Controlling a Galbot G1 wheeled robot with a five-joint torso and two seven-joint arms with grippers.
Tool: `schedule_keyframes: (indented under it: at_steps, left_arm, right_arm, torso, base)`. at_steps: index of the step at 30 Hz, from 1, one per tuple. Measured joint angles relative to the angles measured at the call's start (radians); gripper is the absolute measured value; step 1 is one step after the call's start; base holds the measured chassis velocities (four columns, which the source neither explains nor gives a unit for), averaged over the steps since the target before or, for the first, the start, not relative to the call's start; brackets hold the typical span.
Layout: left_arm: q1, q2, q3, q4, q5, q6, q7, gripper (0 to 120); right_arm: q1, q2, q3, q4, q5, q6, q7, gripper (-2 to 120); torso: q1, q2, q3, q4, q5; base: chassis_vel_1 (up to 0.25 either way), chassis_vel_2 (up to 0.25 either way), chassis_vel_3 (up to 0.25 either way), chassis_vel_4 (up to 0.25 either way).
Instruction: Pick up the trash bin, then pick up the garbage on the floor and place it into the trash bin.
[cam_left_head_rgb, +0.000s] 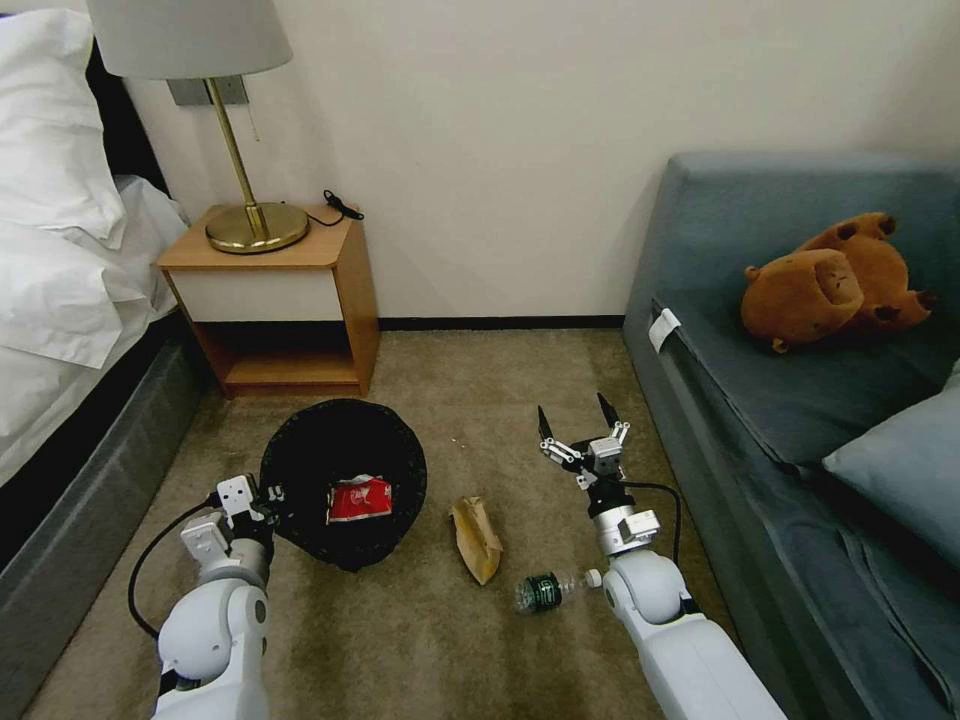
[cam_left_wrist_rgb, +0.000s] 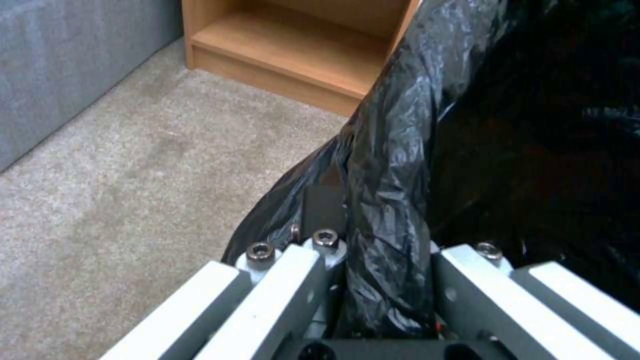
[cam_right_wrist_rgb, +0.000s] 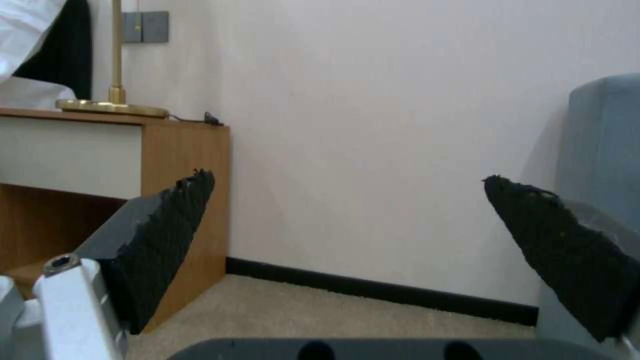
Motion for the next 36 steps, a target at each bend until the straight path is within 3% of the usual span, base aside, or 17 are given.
schedule_keyframes:
  at_steps: [13, 15, 18, 20, 21, 23, 24, 26, 30, 36]
  left_arm:
    - [-0.001, -0.002, 0.001, -0.004, -0.001, 0.001, -0.002, 1]
    - [-0.001, -0.003, 0.003, -0.004, 0.000, 0.001, -0.002, 1]
    - [-0.001, -0.003, 0.004, -0.004, 0.001, 0.001, -0.002, 1]
    - [0.002, -0.005, 0.007, -0.009, 0.003, 0.001, -0.002, 1]
    - [0.002, -0.005, 0.007, -0.009, 0.003, 0.001, -0.002, 1]
    - [0.004, -0.005, 0.007, -0.012, 0.004, 0.001, -0.002, 1]
    - [0.004, -0.005, 0.007, -0.012, 0.004, 0.001, -0.002, 1]
    - [0.007, -0.005, 0.006, -0.015, 0.005, 0.001, -0.003, 1]
    - [0.008, -0.006, 0.006, -0.015, 0.005, 0.001, -0.003, 1]
    - [0.011, -0.008, 0.005, -0.004, 0.012, -0.009, -0.003, 1]
  right_arm:
    - [0.015, -0.008, 0.028, -0.017, -0.067, 0.032, -0.014, 100]
    - [0.023, -0.033, 0.042, -0.030, -0.124, 0.053, -0.075, 100]
    - [0.024, -0.039, 0.043, -0.032, -0.133, 0.055, -0.090, 100]
    - [0.055, -0.094, 0.051, -0.061, -0.208, 0.085, -0.263, 100]
    - [0.055, -0.094, 0.051, -0.061, -0.208, 0.085, -0.263, 100]
    - [0.087, -0.159, 0.053, -0.075, -0.261, 0.094, -0.432, 100]
    - [0.087, -0.159, 0.053, -0.075, -0.261, 0.094, -0.432, 100]
    - [0.118, -0.242, 0.038, -0.083, -0.294, 0.087, -0.615, 100]
    - [0.132, -0.271, 0.024, -0.091, -0.299, 0.084, -0.681, 100]
    - [0.184, -0.300, -0.028, -0.165, -0.320, 0.089, -0.859, 100]
  torso:
    - [0.000, 0.000, 0.000, 0.0000, 0.0001]
    - [0.000, 0.000, 0.000, 0.0000, 0.0001]
    - [0.000, 0.000, 0.000, 0.0000, 0.0001]
    - [0.000, 0.000, 0.000, 0.0000, 0.0005]
    - [0.000, 0.000, 0.000, 0.0000, 0.0005]
    - [0.000, 0.000, 0.000, 0.0001, 0.0001]
    - [0.000, 0.000, 0.000, 0.0001, 0.0001]
    - [0.000, 0.000, 0.000, -0.0001, -0.0002]
    - [0.000, 0.000, 0.000, -0.0002, -0.0003]
    - [0.000, 0.000, 0.000, 0.0000, 0.0000]
  base:
    - [0.000, 0.000, 0.000, 0.000]
    - [0.000, 0.000, 0.000, 0.000]
    - [0.000, 0.000, 0.000, 0.000]
    - [0.000, 0.000, 0.000, 0.000]
    - [0.000, 0.000, 0.000, 0.000]
    - [0.000, 0.000, 0.000, 0.000]
    - [0.000, 0.000, 0.000, 0.000]
    - [0.000, 0.000, 0.000, 0.000]
    - [0.000, 0.000, 0.000, 0.000]
    - [0.000, 0.000, 0.000, 0.000]
